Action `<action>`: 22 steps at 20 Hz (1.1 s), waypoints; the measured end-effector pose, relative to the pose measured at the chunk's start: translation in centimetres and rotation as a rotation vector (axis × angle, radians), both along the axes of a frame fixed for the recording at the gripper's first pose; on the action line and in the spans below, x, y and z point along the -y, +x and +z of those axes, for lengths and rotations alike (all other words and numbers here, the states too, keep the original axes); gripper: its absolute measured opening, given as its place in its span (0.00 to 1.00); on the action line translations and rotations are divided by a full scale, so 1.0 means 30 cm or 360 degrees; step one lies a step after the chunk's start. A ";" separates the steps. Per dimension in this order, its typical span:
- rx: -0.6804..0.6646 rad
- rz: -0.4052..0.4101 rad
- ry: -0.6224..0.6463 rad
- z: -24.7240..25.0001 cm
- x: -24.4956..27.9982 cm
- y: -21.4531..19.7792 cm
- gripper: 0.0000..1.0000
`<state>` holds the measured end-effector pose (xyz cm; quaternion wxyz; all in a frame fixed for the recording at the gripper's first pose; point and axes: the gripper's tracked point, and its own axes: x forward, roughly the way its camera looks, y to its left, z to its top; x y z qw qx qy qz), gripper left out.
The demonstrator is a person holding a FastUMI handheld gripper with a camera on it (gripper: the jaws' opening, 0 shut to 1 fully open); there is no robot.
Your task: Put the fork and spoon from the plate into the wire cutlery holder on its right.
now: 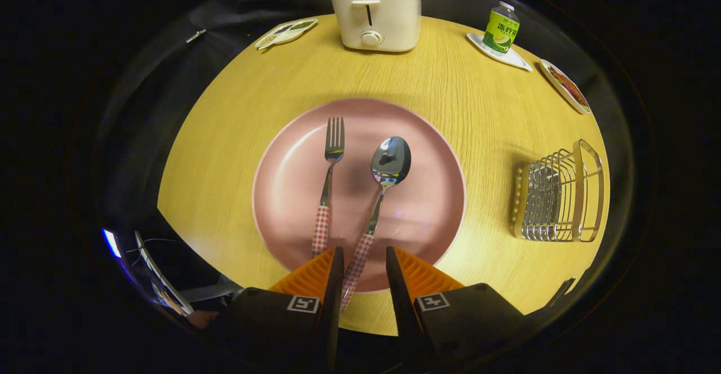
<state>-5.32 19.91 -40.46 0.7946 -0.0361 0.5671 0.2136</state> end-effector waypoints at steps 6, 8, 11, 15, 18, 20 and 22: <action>-0.0154 -0.0040 -0.0024 -0.040 0.026 -0.019 0.17; -0.0147 -0.0037 0.0001 -0.033 0.029 -0.006 0.14; -0.0130 -0.0064 0.0075 0.000 0.036 0.004 0.11; -0.0060 -0.0055 0.0164 0.119 0.083 0.016 0.12; 0.0006 -0.0024 0.0210 0.241 0.156 0.045 0.11; 0.0044 -0.0010 0.0208 0.323 0.239 0.066 0.11; 0.0056 0.0000 0.0201 0.385 0.321 0.085 0.11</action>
